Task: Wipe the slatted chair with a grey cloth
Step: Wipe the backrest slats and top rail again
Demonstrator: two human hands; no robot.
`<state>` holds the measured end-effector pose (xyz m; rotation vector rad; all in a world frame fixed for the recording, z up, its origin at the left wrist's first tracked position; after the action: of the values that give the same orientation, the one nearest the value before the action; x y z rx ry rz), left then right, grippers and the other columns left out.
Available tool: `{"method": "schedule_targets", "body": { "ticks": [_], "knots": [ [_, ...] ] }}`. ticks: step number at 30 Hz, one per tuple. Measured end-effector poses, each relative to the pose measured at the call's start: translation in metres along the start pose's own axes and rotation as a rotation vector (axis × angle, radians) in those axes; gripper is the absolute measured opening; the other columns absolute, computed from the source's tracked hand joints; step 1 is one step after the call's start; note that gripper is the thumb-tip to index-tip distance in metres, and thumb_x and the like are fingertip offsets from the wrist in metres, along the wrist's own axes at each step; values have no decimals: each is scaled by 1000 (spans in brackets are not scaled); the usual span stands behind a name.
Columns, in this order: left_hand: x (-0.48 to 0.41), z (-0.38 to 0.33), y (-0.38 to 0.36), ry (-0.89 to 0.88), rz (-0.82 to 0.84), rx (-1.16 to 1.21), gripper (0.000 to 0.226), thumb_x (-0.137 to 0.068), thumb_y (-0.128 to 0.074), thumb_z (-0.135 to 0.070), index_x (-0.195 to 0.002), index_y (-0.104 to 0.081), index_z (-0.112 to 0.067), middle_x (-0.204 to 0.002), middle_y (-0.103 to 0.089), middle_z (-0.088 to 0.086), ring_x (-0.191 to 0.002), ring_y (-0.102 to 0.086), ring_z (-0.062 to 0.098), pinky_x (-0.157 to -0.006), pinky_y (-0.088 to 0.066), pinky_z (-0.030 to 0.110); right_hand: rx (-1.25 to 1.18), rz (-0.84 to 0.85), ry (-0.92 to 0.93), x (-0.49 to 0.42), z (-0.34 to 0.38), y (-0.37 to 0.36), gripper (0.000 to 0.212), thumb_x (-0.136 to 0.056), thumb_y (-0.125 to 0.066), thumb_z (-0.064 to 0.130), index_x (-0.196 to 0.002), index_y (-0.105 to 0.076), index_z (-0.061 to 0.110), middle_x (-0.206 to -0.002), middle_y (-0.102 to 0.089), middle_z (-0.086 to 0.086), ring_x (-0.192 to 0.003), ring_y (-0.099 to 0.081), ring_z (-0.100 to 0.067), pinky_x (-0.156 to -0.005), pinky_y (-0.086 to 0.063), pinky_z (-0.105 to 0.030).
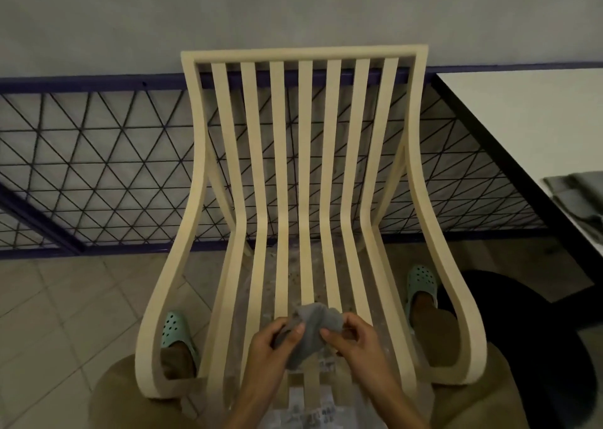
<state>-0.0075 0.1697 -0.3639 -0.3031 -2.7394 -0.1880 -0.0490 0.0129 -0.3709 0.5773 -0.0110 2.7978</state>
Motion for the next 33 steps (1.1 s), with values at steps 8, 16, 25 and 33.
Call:
{"method": "schedule_targets", "body": {
  "ticks": [8,16,25,33],
  "knots": [
    [5,10,15,-59,-39,-32,14,-93,-60,-22,-90,-72,-16,-88,-72,-1,-87,-68,12,-75,-55,29,-109,22,-105,11,-3,8,20,-90,-66,19,-78,-59,4,-79,-61,-10,-83,-61,-22,-73,-50,-27],
    [14,8,20,-49,-49,-2,41,-75,-69,-40,-114,-57,-30,-106,-70,-10,-98,-67,8,-80,-58,31,-577,-1,-251,11,-7,8,14,-75,-71,8,-79,-58,7,-95,-65,-19,-98,-64,-33,-92,-50,-44],
    [11,14,21,-57,-20,-22,52,-65,-78,-57,-110,-58,-37,-106,-71,-2,-100,-68,13,-81,-59,35,-571,16,-201,18,7,15,52,-70,-73,1,-119,-57,2,-113,-69,-23,-108,-66,-36,-100,-50,-47],
    [20,-1,19,-69,90,-42,12,-90,-62,-21,-98,-70,-18,-93,-72,-11,-90,-67,2,-70,-54,17,-116,123,-123,26,5,17,32,-81,-72,2,-111,-69,12,-102,-74,-8,-102,-69,-21,-90,-56,-33]
  ]
}}
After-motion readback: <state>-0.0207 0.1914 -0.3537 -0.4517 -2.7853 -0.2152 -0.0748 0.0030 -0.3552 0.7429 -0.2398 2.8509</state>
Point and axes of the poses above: each hand's wrist, its own x-axis away from the middle knuckle, its own y-axis out of the back of the hand, z = x × y, the point moved 2 cm from there along -x, towards the middle knuckle
